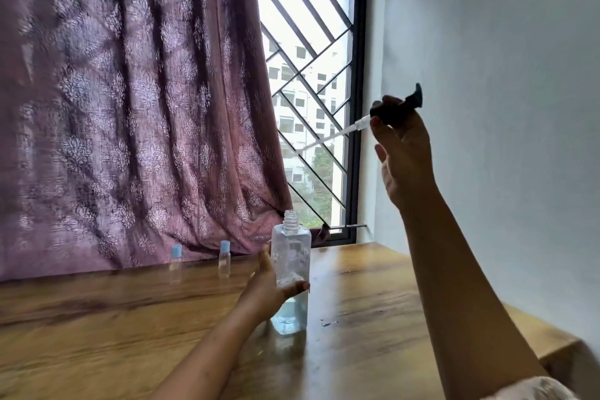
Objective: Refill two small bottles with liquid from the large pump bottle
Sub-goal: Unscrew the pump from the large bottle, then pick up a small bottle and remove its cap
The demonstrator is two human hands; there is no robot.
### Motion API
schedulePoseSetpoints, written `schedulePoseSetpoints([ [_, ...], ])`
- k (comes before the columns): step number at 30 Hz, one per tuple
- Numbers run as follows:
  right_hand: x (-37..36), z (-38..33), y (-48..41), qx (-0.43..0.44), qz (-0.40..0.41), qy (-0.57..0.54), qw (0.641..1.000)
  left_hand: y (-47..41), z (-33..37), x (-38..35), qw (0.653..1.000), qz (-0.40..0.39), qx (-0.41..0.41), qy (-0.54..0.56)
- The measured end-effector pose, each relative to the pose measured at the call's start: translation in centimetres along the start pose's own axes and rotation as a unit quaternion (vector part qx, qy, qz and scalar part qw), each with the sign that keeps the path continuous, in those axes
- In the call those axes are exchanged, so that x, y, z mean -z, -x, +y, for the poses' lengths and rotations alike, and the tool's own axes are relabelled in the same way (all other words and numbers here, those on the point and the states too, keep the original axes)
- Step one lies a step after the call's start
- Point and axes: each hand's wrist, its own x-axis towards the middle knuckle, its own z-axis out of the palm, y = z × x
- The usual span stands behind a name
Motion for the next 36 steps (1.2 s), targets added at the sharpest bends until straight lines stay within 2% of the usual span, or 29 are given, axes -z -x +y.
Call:
schedulePoseSetpoints([
  [4, 1.1, 1.6, 1.9, 0.055, 0.023, 0.122, 0.991, -1.6, -0.7, -0.4, 0.999, -0.011, 0.039, -0.032],
  [8, 2.2, 6.7, 6.5, -0.001, 0.058, 0.18, 0.982, -0.3, -0.1, 0.2, 0.986, -0.026, 0.07, -0.151],
  [11, 3.3, 11.4, 10.2, -0.053, 0.011, 0.279, 0.959, 1.2, -0.2, 0.9, 0.976, -0.035, 0.071, -0.201],
  [16, 5.7, 17.2, 14.2, -0.14, -0.157, 0.434, 0.876, 1.0, -3.4, 4.0, 0.966, -0.058, 0.1, -0.23],
  [19, 6.5, 18.1, 14.6, -0.198, -0.215, 0.444, 0.847, 1.0, -4.5, 5.2, 0.961, -0.056, 0.098, -0.253],
  [23, 6.8, 17.5, 14.4, -0.195, -0.295, 0.474, 0.806, 0.7, -5.9, 6.3, 0.957, -0.013, 0.1, -0.271],
  [27, 6.7, 17.2, 14.0, -0.172, -0.31, 0.533, 0.768, 0.6, -6.8, 7.3, 0.956, 0.01, 0.093, -0.279],
  [30, 5.9, 15.2, 12.4, -0.111, -0.264, 0.622, 0.729, 0.3, -7.5, 8.6, 0.962, 0.039, 0.08, -0.259],
  [31, 5.3, 13.9, 11.8, -0.082, -0.231, 0.63, 0.737, 0.2, -7.8, 9.0, 0.967, 0.051, 0.083, -0.237],
  [32, 4.3, 12.5, 11.2, -0.051, -0.197, 0.61, 0.766, 0.1, -8.1, 9.4, 0.971, 0.065, 0.088, -0.211],
  [35, -1.1, 8.0, 10.2, 0.0, -0.145, 0.412, 0.899, 0.0, -8.9, 10.7, 0.978, 0.119, 0.1, -0.14],
  [36, -3.2, 6.9, 10.2, -0.006, -0.161, 0.347, 0.924, 0.0, -9.0, 11.0, 0.978, 0.135, 0.103, -0.124],
])
